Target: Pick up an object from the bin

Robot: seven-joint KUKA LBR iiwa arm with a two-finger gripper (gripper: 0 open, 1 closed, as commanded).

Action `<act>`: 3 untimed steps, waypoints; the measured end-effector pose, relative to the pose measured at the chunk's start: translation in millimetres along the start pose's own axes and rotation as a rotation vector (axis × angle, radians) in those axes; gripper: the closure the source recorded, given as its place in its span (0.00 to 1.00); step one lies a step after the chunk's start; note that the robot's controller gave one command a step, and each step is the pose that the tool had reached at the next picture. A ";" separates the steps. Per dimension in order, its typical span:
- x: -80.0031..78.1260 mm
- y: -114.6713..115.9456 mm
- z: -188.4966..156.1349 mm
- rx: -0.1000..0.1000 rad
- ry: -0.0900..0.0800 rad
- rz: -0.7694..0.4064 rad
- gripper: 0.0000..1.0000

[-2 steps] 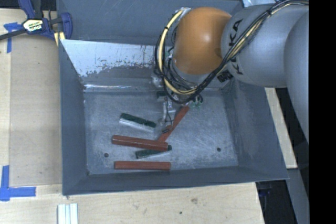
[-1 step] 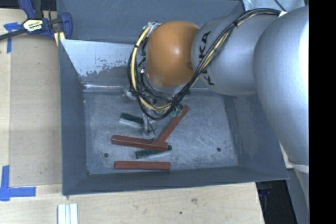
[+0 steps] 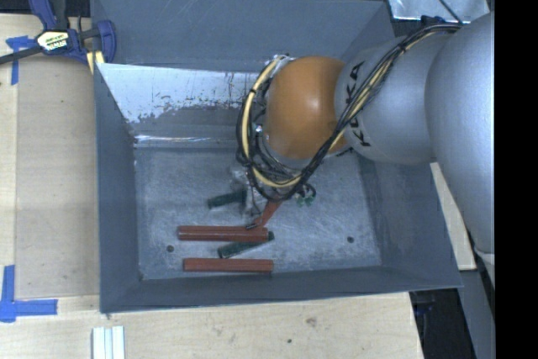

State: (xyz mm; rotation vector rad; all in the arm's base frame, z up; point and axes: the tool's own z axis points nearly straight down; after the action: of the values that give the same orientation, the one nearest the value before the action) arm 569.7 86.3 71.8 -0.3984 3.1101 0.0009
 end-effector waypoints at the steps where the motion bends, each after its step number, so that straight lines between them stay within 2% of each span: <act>1: -0.1 0.0 0.0 0.000 0.000 0.000 1.00; 2: -18.9 -14.2 -127.5 0.000 0.002 -0.086 1.00; 3: -18.8 -14.1 -127.3 -0.001 0.003 -0.085 1.00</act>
Offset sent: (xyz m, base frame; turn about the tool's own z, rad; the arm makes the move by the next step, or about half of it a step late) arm 0.0200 -0.0087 0.1270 -0.0886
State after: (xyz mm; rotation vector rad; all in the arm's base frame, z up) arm 590.7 77.2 199.2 -0.5303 3.0930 0.0007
